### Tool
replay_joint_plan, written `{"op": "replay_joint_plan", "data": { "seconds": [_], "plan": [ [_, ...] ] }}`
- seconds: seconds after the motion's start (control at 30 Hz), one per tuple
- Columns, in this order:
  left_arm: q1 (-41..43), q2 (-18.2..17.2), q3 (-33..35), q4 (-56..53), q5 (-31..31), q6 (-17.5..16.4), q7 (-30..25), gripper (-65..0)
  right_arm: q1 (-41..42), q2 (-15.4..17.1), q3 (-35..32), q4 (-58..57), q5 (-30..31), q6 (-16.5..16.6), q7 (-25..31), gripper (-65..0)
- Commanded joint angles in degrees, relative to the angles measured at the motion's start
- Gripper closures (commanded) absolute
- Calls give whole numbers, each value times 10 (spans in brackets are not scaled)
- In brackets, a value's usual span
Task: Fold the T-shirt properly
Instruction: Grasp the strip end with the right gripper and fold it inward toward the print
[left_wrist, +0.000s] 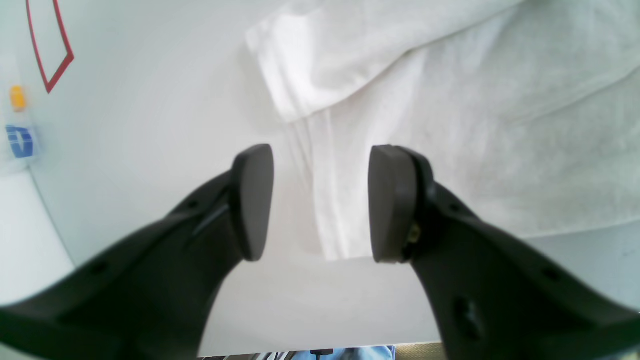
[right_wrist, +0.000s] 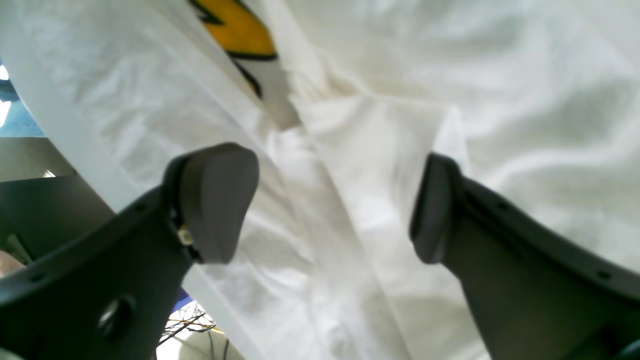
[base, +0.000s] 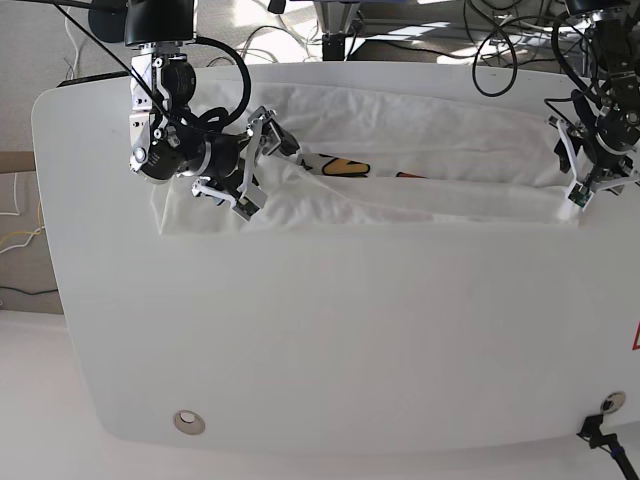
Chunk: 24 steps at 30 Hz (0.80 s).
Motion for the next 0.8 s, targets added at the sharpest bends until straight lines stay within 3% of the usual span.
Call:
{"op": "replay_joint_plan", "data": {
  "seconds": [0.0,0.1,0.27,0.5,0.67,0.77],
  "plan": [
    [-4,-12,-3,9,0,2,-7,-277,1,3,-13,36,12,3,8,-475],
    [-4,-12,13,9,0,2,-7,-277,-14,3,-30,64,25,3,-4,-475],
    [-4,-12,19,8,0,2,-7,-277,-28,3,-32,75,120,3,-35,-475],
    [-4,-13,18,8,0,2,-7,-277,-99,6,-33,120,201,3,-67,-475],
    [-4,-14,18,8,0,2,-7,-277,-103,19,-15,123,210,3,-78,-475],
    [-4,-14,18,8,0,2,-7,-277,-61,27,26,121,207,3,-77,-475]
  ]
}}
